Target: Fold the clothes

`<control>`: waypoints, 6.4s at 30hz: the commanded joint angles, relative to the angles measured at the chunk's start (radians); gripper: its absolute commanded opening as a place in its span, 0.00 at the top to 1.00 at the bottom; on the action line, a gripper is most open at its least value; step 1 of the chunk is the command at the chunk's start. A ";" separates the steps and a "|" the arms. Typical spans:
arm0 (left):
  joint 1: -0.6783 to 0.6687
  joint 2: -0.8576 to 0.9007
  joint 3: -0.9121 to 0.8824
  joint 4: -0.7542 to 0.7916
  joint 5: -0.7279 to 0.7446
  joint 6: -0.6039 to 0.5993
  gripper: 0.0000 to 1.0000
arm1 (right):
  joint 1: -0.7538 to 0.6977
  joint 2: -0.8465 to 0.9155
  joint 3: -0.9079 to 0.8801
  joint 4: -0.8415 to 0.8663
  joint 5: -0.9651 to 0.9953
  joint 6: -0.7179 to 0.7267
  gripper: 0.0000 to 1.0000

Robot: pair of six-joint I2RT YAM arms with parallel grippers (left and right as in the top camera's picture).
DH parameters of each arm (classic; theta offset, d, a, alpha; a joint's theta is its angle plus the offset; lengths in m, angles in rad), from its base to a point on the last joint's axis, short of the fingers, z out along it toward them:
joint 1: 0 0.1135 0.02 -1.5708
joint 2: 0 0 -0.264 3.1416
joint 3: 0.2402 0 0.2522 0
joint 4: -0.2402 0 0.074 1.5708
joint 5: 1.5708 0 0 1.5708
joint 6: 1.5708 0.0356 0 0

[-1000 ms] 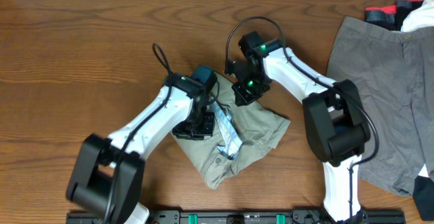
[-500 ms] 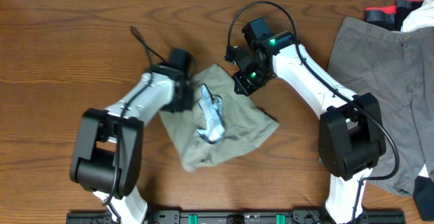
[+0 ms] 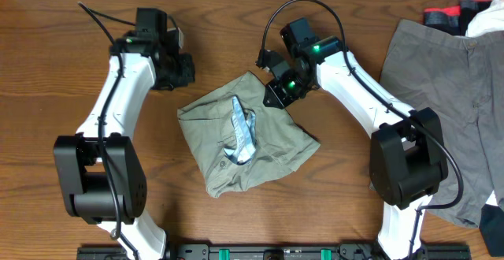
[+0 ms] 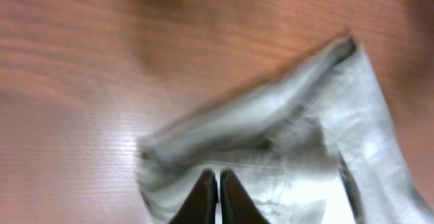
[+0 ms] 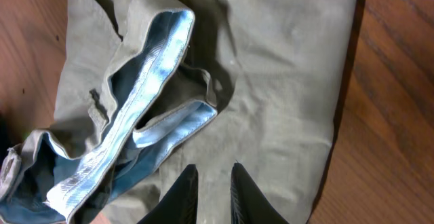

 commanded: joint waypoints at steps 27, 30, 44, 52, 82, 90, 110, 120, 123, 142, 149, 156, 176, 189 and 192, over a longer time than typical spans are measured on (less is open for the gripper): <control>-0.035 0.138 -0.398 0.473 -0.211 -0.089 0.94 | 0.006 -0.008 0.011 0.026 0.042 -0.003 0.82; -0.008 0.182 -0.303 0.463 -0.195 -0.073 0.94 | 0.007 -0.008 0.011 0.030 0.038 0.000 0.82; 0.018 0.090 0.108 -0.192 -0.123 -0.064 0.90 | 0.052 0.012 0.010 0.265 -0.041 0.018 0.87; -0.017 0.084 -0.027 -0.232 -0.074 -0.107 0.94 | 0.073 0.059 0.010 0.422 -0.048 0.153 0.90; -0.223 0.084 -0.194 -0.161 0.165 -0.131 0.94 | 0.101 0.409 0.011 0.700 -0.251 0.814 0.91; -0.362 0.084 -0.195 -0.187 0.156 -0.127 0.94 | 0.093 0.451 0.010 0.699 -0.292 0.853 0.91; -0.443 0.080 -0.324 -0.118 0.157 -0.195 0.94 | 0.094 0.451 0.011 0.679 -0.309 0.853 0.92; -0.332 -0.088 -0.289 -0.207 0.136 -0.187 0.89 | 0.094 0.451 0.011 0.675 -0.325 0.852 0.92; -0.330 -0.134 -0.292 -0.247 -0.023 -0.190 0.89 | 0.094 0.451 0.011 0.676 -0.325 0.852 0.92; -0.416 -0.129 -0.469 -0.175 0.203 -0.259 0.94 | 0.096 0.451 0.011 0.672 -0.323 0.857 0.92; -0.489 -0.129 -0.469 -0.141 0.148 -0.306 0.94 | 0.096 0.451 0.011 0.669 -0.320 0.857 0.92; -0.457 -0.206 -0.437 -0.161 0.150 -0.330 0.94 | 0.096 0.451 0.011 0.652 -0.321 0.856 0.92; -0.392 -0.145 -0.508 0.085 0.098 -0.263 0.94 | 0.096 0.451 0.011 0.646 -0.306 0.864 0.92; -0.339 0.057 -0.474 0.036 0.203 -0.174 0.94 | 0.098 0.451 0.011 0.646 -0.306 0.872 0.92; -0.337 0.036 -0.459 0.011 0.202 -0.163 0.94 | 0.098 0.450 0.011 0.647 -0.307 0.871 0.89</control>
